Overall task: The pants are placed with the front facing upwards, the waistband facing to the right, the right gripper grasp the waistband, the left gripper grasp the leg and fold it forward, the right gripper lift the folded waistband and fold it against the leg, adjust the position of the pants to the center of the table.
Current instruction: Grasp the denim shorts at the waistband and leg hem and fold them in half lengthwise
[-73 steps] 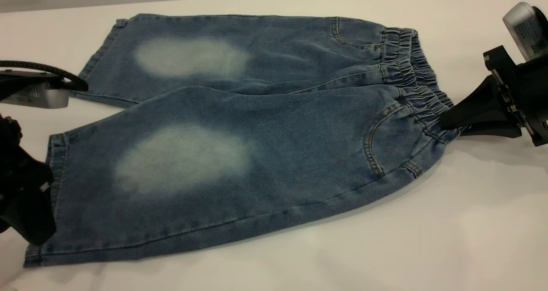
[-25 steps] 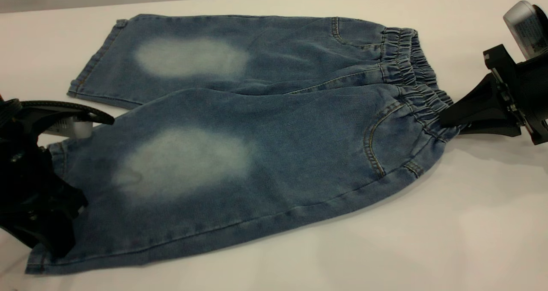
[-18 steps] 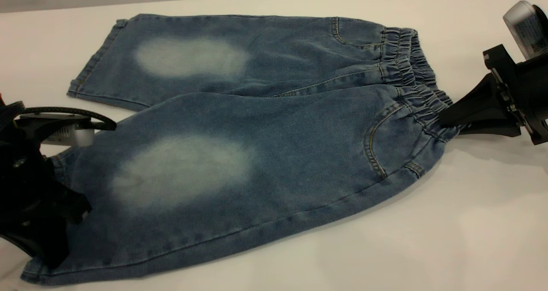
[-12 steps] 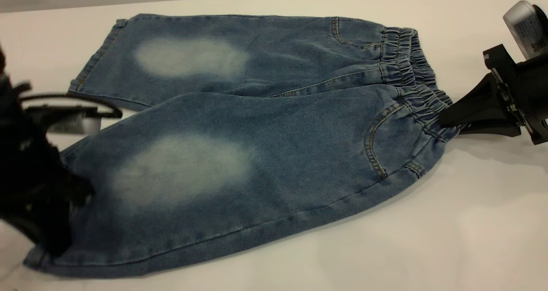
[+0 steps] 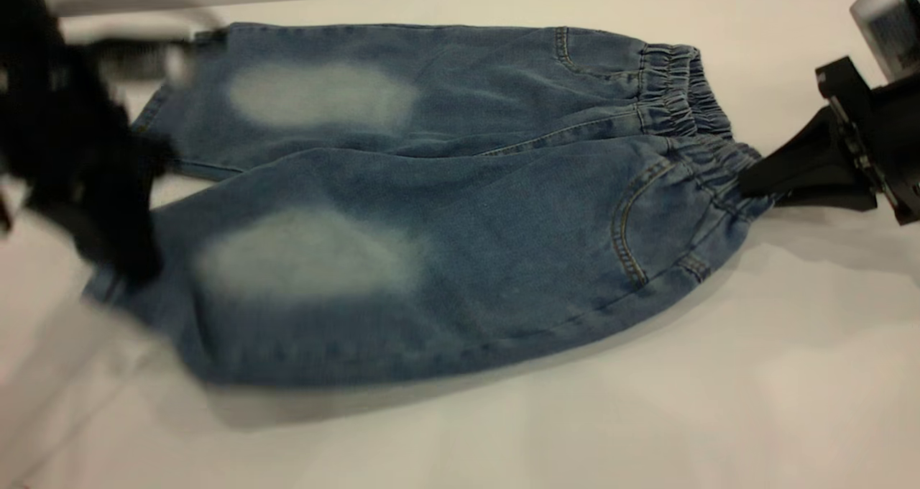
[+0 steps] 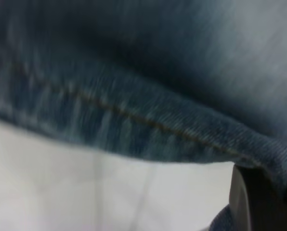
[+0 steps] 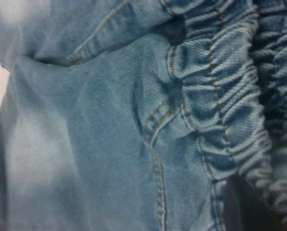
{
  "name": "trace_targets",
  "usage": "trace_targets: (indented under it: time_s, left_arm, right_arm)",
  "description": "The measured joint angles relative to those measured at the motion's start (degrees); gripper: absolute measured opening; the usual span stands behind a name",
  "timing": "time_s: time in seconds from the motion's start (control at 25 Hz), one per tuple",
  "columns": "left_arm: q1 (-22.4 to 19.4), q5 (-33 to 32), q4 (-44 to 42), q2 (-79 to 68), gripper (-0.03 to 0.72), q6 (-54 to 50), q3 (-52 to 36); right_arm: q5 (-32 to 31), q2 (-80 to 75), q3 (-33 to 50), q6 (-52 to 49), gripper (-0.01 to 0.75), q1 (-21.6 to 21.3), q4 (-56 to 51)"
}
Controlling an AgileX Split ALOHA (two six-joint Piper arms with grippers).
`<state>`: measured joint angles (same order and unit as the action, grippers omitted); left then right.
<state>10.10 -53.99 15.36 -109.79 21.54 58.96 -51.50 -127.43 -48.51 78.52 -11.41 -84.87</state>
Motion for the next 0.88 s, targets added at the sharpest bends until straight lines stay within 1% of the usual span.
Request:
trace_targets:
  time_s: [0.16,0.48,0.64,0.88]
  left_arm:
    - [0.0,0.0,3.6,3.59,0.036,3.58,1.44]
    - [-0.06,0.62,4.27,7.75,0.036,3.8,2.34]
    - [-0.06,4.0,4.41,9.75,0.036,3.75,2.34]
    - [-0.06,8.49,4.56,10.58,0.036,3.75,2.34]
  right_arm:
    - [-0.05,1.74,0.0,0.0,0.032,0.0,-0.14]
    - [-0.5,5.74,0.0,-0.21,0.032,0.0,-0.83]
    - [-0.87,7.11,-0.48,-0.21,0.032,0.0,-1.11]
    - [-2.64,7.28,-3.51,-1.32,0.032,0.0,-1.11]
